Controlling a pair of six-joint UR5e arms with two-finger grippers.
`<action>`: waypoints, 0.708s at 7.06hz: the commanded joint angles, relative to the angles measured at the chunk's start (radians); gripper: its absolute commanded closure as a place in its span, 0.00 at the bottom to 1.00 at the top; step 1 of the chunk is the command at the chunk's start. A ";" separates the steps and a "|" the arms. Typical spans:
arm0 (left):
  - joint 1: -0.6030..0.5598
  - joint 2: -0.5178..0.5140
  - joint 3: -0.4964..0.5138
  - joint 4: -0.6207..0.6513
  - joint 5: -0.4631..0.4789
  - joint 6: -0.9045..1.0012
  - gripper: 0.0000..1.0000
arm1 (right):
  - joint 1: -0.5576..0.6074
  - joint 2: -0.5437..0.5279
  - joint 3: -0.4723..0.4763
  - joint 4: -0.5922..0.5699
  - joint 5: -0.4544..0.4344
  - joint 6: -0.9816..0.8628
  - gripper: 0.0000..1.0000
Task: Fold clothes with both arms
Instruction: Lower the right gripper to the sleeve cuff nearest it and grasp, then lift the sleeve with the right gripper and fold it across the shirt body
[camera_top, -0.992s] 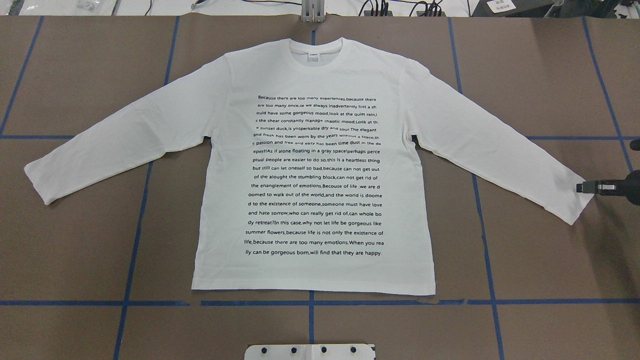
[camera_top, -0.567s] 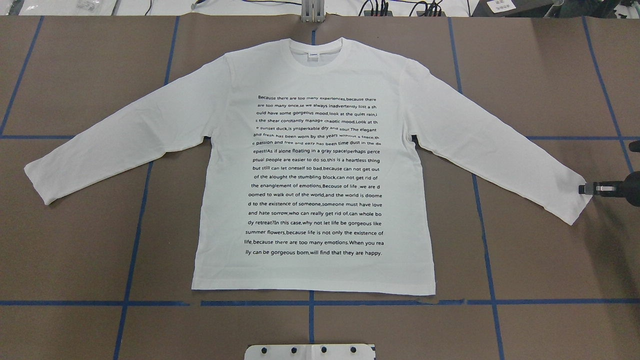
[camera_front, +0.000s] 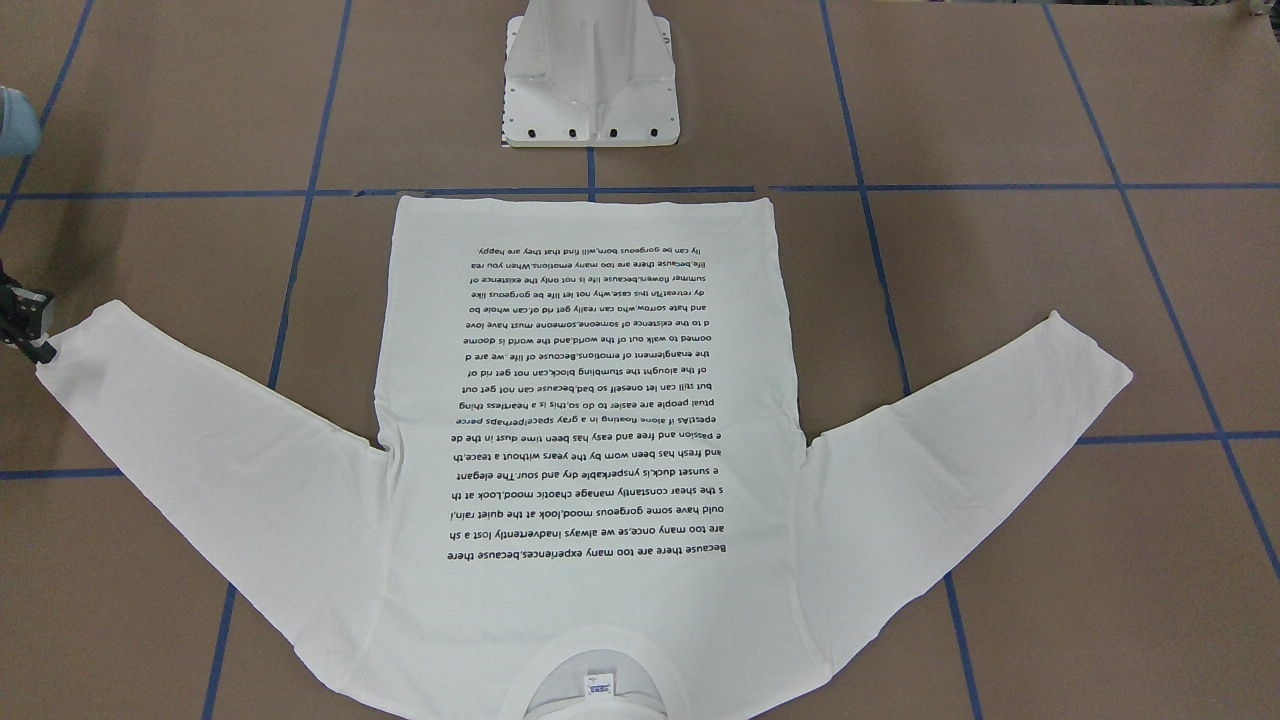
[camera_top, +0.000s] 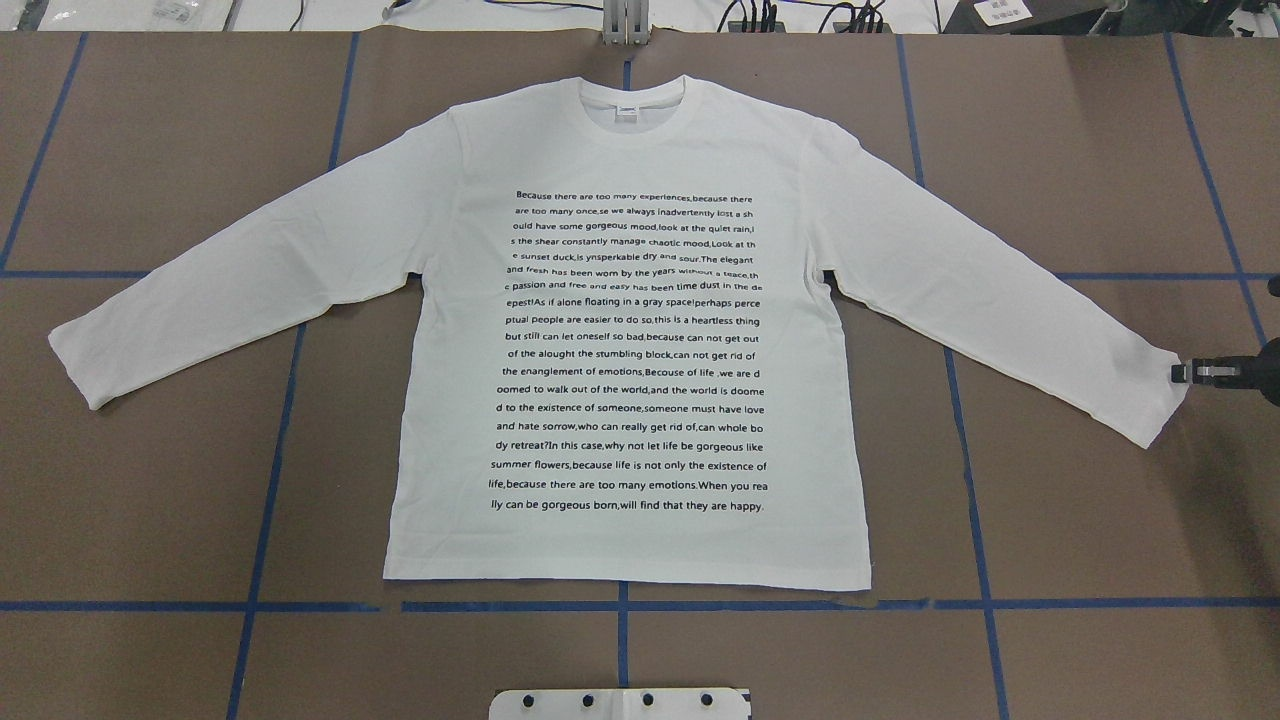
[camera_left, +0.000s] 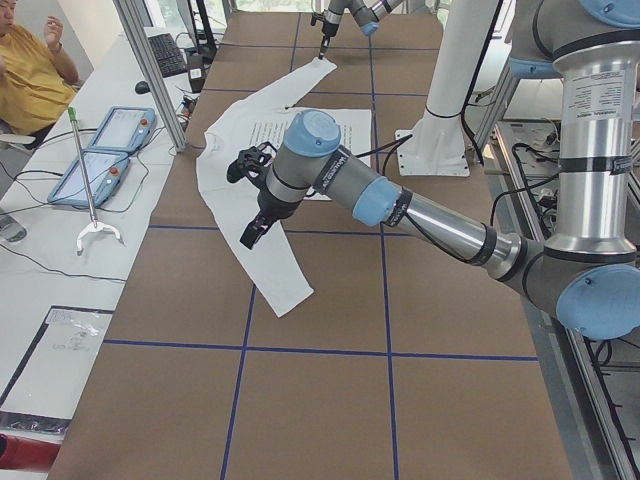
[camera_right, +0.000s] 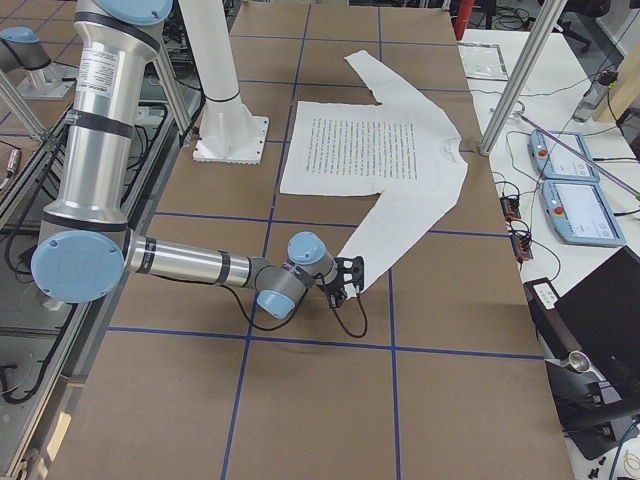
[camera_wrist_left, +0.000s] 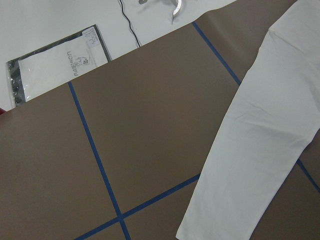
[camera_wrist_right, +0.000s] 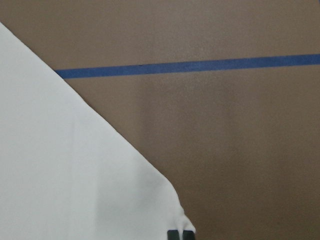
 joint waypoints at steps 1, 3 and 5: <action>-0.001 0.003 0.004 0.001 -0.058 0.003 0.00 | 0.079 0.030 0.222 -0.294 0.073 -0.002 1.00; -0.001 0.003 0.007 0.001 -0.063 0.006 0.00 | 0.098 0.287 0.490 -0.947 0.070 -0.005 1.00; -0.001 0.003 0.005 0.003 -0.063 0.006 0.00 | 0.048 0.749 0.433 -1.404 0.023 -0.004 1.00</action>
